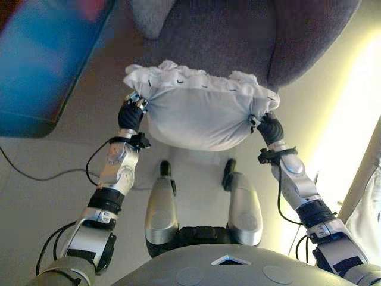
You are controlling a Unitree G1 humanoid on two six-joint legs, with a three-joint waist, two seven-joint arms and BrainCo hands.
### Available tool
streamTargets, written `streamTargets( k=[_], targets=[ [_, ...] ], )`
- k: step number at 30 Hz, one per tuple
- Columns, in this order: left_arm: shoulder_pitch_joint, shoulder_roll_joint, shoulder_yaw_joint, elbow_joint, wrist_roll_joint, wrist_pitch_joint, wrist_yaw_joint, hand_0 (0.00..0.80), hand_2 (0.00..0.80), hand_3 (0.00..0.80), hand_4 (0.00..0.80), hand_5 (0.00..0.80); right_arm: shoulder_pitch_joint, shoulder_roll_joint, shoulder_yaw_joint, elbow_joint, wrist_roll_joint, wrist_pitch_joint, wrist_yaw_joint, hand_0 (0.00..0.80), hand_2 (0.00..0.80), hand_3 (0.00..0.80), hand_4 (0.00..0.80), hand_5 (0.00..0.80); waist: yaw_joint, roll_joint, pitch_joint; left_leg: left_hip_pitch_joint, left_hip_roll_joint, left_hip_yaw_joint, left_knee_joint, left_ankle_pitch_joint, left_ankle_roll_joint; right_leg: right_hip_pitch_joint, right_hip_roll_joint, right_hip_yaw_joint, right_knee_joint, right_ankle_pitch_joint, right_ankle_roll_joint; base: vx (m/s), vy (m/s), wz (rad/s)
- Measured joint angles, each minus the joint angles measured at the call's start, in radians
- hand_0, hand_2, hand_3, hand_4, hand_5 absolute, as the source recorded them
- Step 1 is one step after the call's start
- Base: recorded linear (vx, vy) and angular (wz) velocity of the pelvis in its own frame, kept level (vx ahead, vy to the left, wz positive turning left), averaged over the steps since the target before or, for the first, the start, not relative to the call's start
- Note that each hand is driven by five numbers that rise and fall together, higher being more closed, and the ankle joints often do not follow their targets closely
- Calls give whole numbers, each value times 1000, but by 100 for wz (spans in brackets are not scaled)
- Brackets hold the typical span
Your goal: Pick up the cushion and take it to the sofa
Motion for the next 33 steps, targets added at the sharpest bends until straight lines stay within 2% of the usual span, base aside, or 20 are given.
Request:
streamTargets(
  k=[2, 4, 7, 13, 18, 24, 27, 29, 30, 33],
  targets=[
    [17, -8, -1, 0, 1, 23, 0, 800, 800, 800, 800, 800, 17, 16, -17, 1, 0, 23, 0, 800, 800, 800, 800, 800, 0, 6, -50, 87, 2, 14, -69, 10, 1, 94, 10, -10, -92, 25, 10, 124, -23, -7],
    [42, -14, -4, 0, 1, 36, 1, 800, 800, 800, 800, 800, 41, 26, -19, 2, 0, 37, 1, 800, 800, 800, 800, 800, 1, 7, -133, 122, 2, 24, -108, 11, 3, 139, 13, -11, -157, 44, 20, 109, -33, -7],
    [46, -18, -4, 0, 1, 53, 15, 800, 800, 800, 800, 800, 43, 26, -19, 6, 0, 63, 3, 800, 800, 800, 800, 800, 1, 5, -186, 201, -4, 47, -162, 15, 9, 228, 17, -13, -250, 77, 31, 89, -40, -8],
    [49, -19, 1, 1, 40, 87, 20, 800, 800, 800, 800, 800, 42, 35, -19, 39, 1, 92, 8, 800, 800, 800, 800, 800, 0, -5, -276, 246, -9, 54, -198, 18, 11, 278, 26, -9, -301, 90, 36, 50, -39, -3],
    [50, -22, 0, 7, 40, 111, 38, 800, 800, 800, 800, 800, 41, 36, -13, 68, 1, 118, 24, 800, 800, 800, 800, 800, 0, -10, -281, 277, -1, 77, -199, 18, 11, 296, 38, 11, -312, 95, 31, 16, -57, -12],
    [81, -26, 2, 8, 40, 113, 37, 800, 800, 800, 800, 800, 42, 34, -9, 81, 1, 149, 45, 800, 800, 800, 800, 800, -1, -15, -296, 288, 4, 78, -204, 20, 8, 318, 54, 35, -374, 136, 23, 31, -2, -13],
    [101, -30, 16, 8, 39, 113, 37, 800, 800, 800, 800, 800, 42, 34, -9, 79, 1, 171, 63, 800, 800, 800, 800, 800, 1, -15, -297, 287, 2, 64, -202, 19, 8, 300, 57, 66, -372, 142, 21, -68, 98, -21],
    [105, -34, 26, 8, 38, 111, 37, 800, 800, 800, 800, 800, 36, 33, -5, 77, 3, 175, 68, 800, 800, 800, 800, 800, 2, -15, -298, 264, -6, 7, -199, 16, 8, 272, 55, 90, -369, 153, 21, -77, 174, -23],
    [105, -38, 38, 9, 38, 110, 38, 800, 800, 800, 800, 800, 22, 33, 2, 77, 4, 176, 68, 800, 800, 800, 800, 800, 1, -15, -298, 249, -14, -7, -200, 15, 7, 251, 50, 102, -368, 165, 24, -5, 187, -30],
    [105, -38, 39, 25, 39, 109, 42, 800, 800, 800, 800, 800, 17, 36, 8, 80, 20, 179, 67, 800, 800, 800, 800, 800, 0, -15, -298, 260, -32, 16, -203, 17, 10, 249, 30, 112, -368, 177, 32, 101, 200, -17]
  ],
)
